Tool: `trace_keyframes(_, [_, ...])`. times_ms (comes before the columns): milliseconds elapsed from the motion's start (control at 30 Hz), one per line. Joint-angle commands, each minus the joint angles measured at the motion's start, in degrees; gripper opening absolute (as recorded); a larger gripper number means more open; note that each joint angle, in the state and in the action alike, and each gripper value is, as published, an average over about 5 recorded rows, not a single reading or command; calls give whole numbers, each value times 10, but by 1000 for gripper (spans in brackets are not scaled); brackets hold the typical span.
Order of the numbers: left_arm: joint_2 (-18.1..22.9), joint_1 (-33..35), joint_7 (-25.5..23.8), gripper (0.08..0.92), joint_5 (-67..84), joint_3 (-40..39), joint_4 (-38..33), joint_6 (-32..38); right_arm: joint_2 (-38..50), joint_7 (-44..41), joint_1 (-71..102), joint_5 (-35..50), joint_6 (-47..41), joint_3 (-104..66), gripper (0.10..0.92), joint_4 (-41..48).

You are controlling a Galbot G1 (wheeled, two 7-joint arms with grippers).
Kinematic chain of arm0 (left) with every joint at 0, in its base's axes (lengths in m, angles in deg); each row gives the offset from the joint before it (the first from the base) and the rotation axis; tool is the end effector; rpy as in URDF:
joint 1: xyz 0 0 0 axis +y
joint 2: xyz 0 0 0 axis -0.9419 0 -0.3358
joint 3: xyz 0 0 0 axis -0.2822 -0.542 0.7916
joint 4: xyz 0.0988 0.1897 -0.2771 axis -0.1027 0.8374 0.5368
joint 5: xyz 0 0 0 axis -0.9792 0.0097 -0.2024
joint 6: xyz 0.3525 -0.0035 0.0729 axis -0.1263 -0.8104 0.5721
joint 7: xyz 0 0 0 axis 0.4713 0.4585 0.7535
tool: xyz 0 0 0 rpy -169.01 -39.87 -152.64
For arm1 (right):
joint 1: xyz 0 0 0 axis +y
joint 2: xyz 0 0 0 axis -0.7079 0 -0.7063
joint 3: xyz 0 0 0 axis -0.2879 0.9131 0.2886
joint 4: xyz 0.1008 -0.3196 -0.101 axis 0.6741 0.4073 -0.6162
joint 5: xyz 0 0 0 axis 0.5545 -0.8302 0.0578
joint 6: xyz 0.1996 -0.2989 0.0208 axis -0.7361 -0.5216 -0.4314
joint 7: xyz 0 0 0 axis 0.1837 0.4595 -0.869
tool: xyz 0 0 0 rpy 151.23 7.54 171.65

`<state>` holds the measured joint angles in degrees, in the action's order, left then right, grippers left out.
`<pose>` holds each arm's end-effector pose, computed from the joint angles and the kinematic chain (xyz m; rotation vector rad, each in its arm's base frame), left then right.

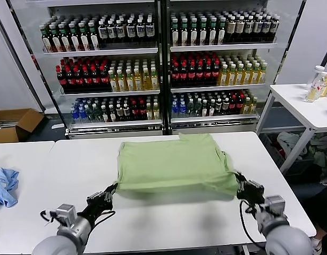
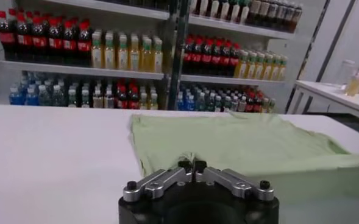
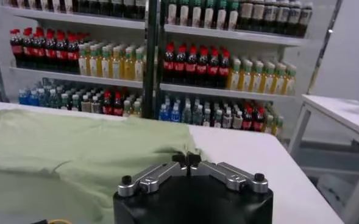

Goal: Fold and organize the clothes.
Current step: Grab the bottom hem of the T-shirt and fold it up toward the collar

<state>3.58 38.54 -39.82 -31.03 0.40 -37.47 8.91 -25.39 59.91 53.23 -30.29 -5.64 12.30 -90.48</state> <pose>0.2405 0.0595 -0.2460 -0.3338 -2.7030 0.1507 0.2888 -0.0821 -0.2254 0.1885 -2.8385 0.2575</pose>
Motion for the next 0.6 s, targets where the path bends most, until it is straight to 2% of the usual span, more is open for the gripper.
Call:
trace_keyframes(33, [-11, -119, -1, 83, -2, -62, 118, 10, 15, -5, -144, -1, -1, 74, 107, 91])
trace_keyframes(267, [-4, -159, -1, 83, -23, -88, 177, 21, -9, -13, -206, -27, -4, 125, 107, 150])
trace_keyframes(367, [0, -165, -1, 96, -31, -91, 192, 25, -20, -16, -209, -37, -20, 134, 137, 156])
trace_keyframes(600, [13, -143, 7, 280, -58, -83, 169, 43, -32, -22, -161, -47, -30, 121, 336, 126])
